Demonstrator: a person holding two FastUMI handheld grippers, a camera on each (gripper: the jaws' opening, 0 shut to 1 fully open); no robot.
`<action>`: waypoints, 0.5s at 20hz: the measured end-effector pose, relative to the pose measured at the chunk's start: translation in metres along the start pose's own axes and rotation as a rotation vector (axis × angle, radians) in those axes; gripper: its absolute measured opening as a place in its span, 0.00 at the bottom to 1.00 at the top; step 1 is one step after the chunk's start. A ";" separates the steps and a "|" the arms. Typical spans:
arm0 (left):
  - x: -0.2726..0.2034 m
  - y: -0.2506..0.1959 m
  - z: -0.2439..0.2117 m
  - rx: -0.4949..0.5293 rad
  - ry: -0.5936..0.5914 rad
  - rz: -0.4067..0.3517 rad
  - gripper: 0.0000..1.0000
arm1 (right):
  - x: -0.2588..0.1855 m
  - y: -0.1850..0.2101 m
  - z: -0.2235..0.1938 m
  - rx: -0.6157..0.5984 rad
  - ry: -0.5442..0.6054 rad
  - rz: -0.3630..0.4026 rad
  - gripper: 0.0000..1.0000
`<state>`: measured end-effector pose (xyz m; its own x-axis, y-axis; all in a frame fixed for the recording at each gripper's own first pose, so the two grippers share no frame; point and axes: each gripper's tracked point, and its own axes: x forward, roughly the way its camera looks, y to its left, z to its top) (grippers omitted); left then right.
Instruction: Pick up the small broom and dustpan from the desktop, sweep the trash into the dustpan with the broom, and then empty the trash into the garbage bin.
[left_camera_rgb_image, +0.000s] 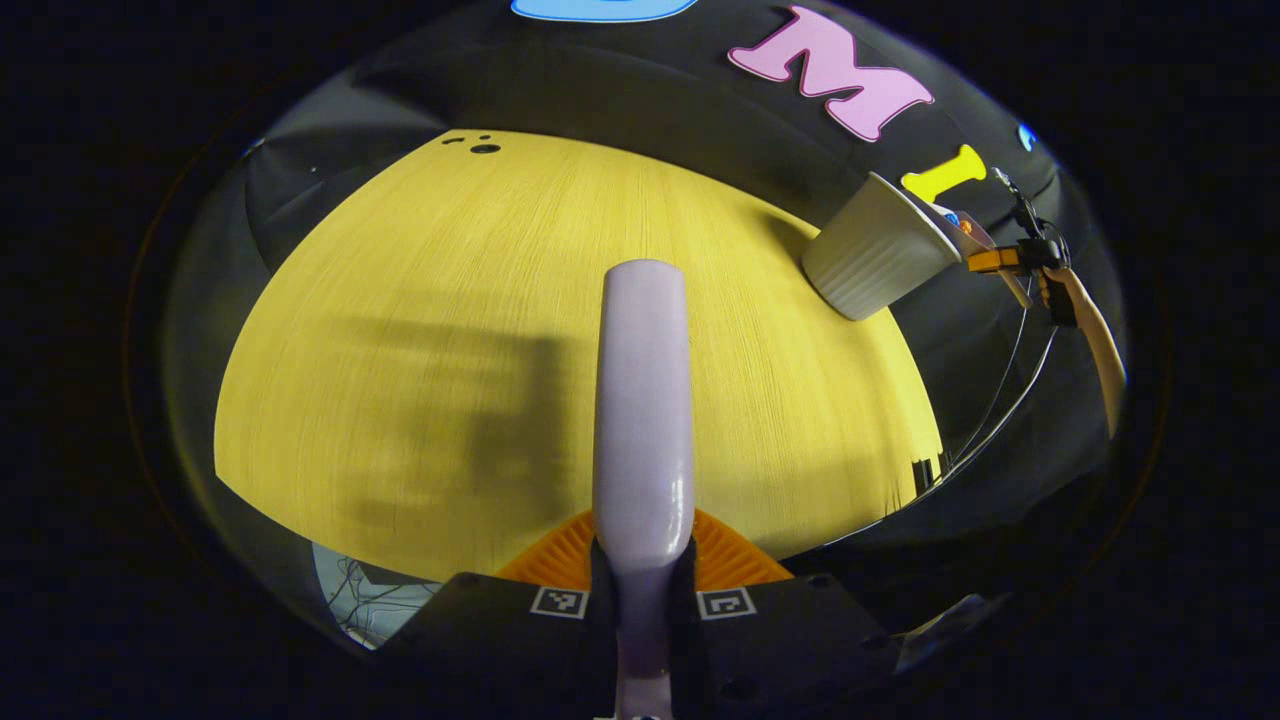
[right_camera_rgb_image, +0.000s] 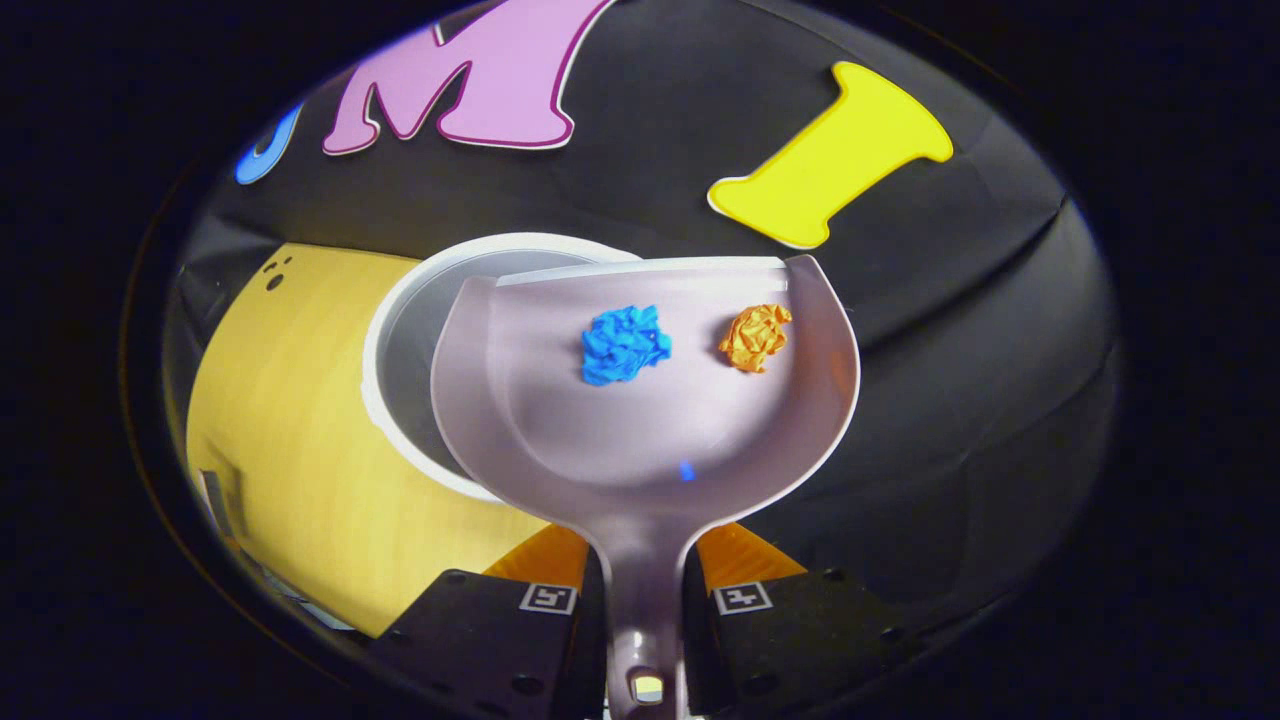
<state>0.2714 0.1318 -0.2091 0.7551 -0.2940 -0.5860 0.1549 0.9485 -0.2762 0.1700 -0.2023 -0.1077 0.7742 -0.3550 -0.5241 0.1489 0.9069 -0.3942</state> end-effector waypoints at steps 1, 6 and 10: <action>0.000 0.002 -0.001 -0.007 0.002 0.004 0.25 | 0.000 -0.003 0.002 -0.028 -0.011 -0.022 0.35; 0.001 0.012 -0.012 -0.130 0.011 0.007 0.25 | 0.002 -0.013 0.007 -0.217 -0.093 -0.249 0.35; -0.002 0.023 -0.021 -0.202 0.023 0.026 0.25 | 0.002 -0.017 0.013 -0.397 -0.125 -0.384 0.31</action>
